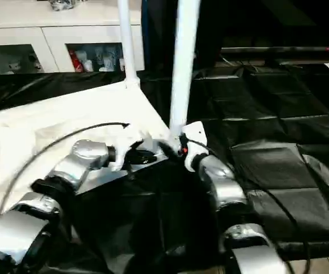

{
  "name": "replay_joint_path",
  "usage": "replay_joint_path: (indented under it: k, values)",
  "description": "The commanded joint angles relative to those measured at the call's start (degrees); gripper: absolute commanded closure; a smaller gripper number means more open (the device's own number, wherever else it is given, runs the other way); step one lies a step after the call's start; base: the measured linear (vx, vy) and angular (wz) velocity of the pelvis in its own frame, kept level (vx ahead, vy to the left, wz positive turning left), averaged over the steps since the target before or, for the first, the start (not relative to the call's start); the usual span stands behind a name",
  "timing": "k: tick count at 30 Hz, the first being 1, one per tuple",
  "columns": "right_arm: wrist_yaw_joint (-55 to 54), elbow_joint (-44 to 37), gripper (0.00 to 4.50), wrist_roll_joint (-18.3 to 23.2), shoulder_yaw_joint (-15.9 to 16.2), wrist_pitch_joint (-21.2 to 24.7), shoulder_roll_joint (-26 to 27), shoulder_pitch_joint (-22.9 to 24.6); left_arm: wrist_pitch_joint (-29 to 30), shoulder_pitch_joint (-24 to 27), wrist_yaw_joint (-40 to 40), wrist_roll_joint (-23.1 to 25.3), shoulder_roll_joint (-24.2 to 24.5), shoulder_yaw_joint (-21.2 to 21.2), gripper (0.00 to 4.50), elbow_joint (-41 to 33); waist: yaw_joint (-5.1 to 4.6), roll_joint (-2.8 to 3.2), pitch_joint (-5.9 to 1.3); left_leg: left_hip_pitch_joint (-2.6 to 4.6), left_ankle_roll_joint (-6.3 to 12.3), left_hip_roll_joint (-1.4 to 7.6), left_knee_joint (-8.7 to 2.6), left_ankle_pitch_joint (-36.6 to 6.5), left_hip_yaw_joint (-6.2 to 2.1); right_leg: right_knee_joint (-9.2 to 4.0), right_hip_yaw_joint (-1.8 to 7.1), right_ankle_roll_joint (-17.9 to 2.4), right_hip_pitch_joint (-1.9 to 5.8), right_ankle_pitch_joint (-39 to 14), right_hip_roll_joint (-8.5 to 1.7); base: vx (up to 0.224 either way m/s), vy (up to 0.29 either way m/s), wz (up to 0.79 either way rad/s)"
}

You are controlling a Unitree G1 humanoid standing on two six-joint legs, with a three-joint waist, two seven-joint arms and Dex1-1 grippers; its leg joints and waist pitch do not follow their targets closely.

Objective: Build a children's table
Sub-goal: Rotate leg to tighten

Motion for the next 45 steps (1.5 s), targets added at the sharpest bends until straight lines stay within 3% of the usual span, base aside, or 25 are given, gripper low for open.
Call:
replay_joint_path:
  k: [1,6,10,12,17,24,28,30,32,34,37,38,39,41,44,45]
  values:
    - [8.02,-2.68,0.61,1.32,3.36,0.30,-0.32,0.99,-1.57,1.31,-5.95,-0.06,0.53,-2.24,4.50,-1.22,0.45,-0.70,-3.34,1.06,3.43,4.25,-4.20,-12.30,-2.46,-3.55,2.30,-13.80,1.75,-5.85,-3.80,0.000,0.000,0.00]
    - [19.85,-7.38,0.61,3.48,4.98,1.17,-5.14,2.94,-1.75,2.49,-14.60,-2.01,3.77,-2.56,4.50,-3.25,1.14,-0.81,-3.59,1.25,5.18,4.48,-3.74,-9.43,-2.28,-2.83,2.15,-15.68,1.71,-1.82,-3.67,0.000,0.000,0.00]
    - [25.36,-8.84,0.61,4.02,5.50,2.19,-8.09,3.48,-0.54,2.82,-20.49,-3.59,5.89,-2.44,4.50,-4.69,1.44,-0.77,-3.83,1.50,4.98,4.63,-3.62,-8.84,-2.22,-2.25,2.06,-16.64,1.39,0.48,-3.46,0.000,0.000,0.00]
    - [25.69,-8.85,0.77,3.94,5.57,2.43,-8.37,3.44,-0.71,2.82,-20.81,-3.53,6.17,-2.39,4.50,-4.66,1.42,-0.90,-3.86,1.23,5.44,4.51,-3.39,-7.56,-2.17,-1.99,2.03,-16.86,1.36,2.27,-3.48,0.000,0.000,0.00]
    - [27.23,-8.75,1.15,4.18,6.13,2.66,-8.62,3.51,-0.93,2.59,-20.44,-3.27,6.45,-2.37,4.50,-4.22,1.56,-1.20,-3.65,1.02,4.48,4.42,-3.39,-9.90,-2.22,-2.49,2.22,-16.17,1.53,-2.51,-4.02,0.000,0.000,0.00]
    - [28.30,-9.69,1.68,4.63,6.51,3.79,-8.35,4.07,-0.72,2.98,-20.46,-3.54,6.41,-2.35,4.50,-4.79,1.74,-1.29,-3.80,0.91,5.19,4.32,-3.06,-7.79,-2.20,-2.11,2.16,-16.07,1.41,-1.13,-3.77,0.000,0.000,0.00]
    - [20.01,-6.75,1.75,2.41,5.26,2.62,-6.36,3.91,-1.58,2.24,-13.23,-2.68,4.67,-1.19,4.50,-3.25,1.80,-1.33,-3.63,0.96,4.34,4.42,-3.21,-9.31,-2.25,-2.41,2.26,-15.58,1.22,-4.01,-3.81,0.000,0.000,0.00]
    - [7.32,-1.77,1.76,-1.33,4.04,1.40,-4.23,2.68,-1.55,0.86,-4.72,-0.96,2.81,-0.53,4.50,-0.87,1.23,-1.27,-3.30,1.20,1.73,4.34,-3.66,-12.88,-2.38,-3.03,2.42,-14.81,0.74,-9.26,-3.90,0.000,0.000,0.00]
    - [-0.44,0.80,1.76,-1.66,2.26,2.34,-2.09,2.16,-0.81,0.01,0.05,-0.55,0.93,-0.02,4.50,0.52,0.80,-1.31,-3.14,1.54,-0.62,4.14,-3.94,-16.09,-2.57,-3.76,2.50,-13.51,0.83,-15.16,-4.11,0.000,0.000,0.00]
    - [-6.57,2.25,1.77,-1.40,0.59,3.73,-0.22,1.88,-0.18,-0.49,3.03,-0.40,-0.73,0.24,4.50,1.23,0.61,-1.16,-2.91,1.60,-1.84,4.25,-4.26,-18.08,-2.85,-4.30,2.62,-11.72,0.65,-18.93,-4.17,0.000,0.000,0.00]
    - [-11.74,3.34,1.77,-1.19,-0.71,4.73,1.52,1.65,0.22,-0.90,6.36,0.08,-2.44,0.20,4.50,1.68,0.33,-1.27,-2.96,1.59,-2.30,4.13,-4.46,-19.92,-2.99,-4.59,2.61,-10.09,0.58,-20.24,-4.03,0.000,0.000,0.00]
    - [-14.44,3.87,1.77,-1.50,-0.95,4.90,2.51,1.43,0.97,-1.17,7.57,0.21,-3.59,0.06,4.50,1.85,0.35,-0.63,-2.91,1.68,-2.17,4.14,-4.45,-20.19,-3.00,-4.68,2.72,-9.97,0.39,-19.99,-4.07,0.000,0.000,0.00]
    - [-14.59,3.90,1.77,-1.52,-0.96,4.91,2.57,1.42,1.02,-1.18,7.63,0.22,-3.65,0.05,4.50,1.85,0.21,-0.79,-2.86,1.62,-2.31,4.15,-4.52,-20.37,-2.94,-4.74,2.72,-9.88,0.35,-19.86,-3.96,0.000,0.000,0.00]
    - [-20.37,5.62,1.77,-2.80,-0.51,4.51,6.35,-0.19,2.07,-2.10,11.24,0.62,-7.51,-0.78,4.50,2.60,-0.11,-0.47,-2.77,1.90,-3.38,4.16,-4.75,-22.47,-3.06,-4.79,2.66,-9.88,0.06,-20.57,-3.83,0.000,0.000,0.00]
    - [-19.88,5.74,1.77,-3.43,0.37,3.48,6.90,-0.48,1.93,-2.31,11.65,0.73,-8.23,-0.88,4.50,2.87,-0.26,-0.61,-2.49,2.23,-3.67,3.98,-4.86,-25.81,-3.26,-5.38,2.61,-9.19,0.19,-23.72,-3.98,0.000,0.000,0.00]
    - [-18.64,5.52,1.42,-3.84,1.15,2.31,7.09,-0.53,1.82,-2.41,11.44,0.82,-8.55,-0.96,4.50,3.02,-0.29,-0.63,-2.51,2.37,-3.59,3.96,-4.88,-26.16,-3.30,-5.51,2.61,-9.05,0.23,-24.12,-4.04,0.000,0.000,0.00]
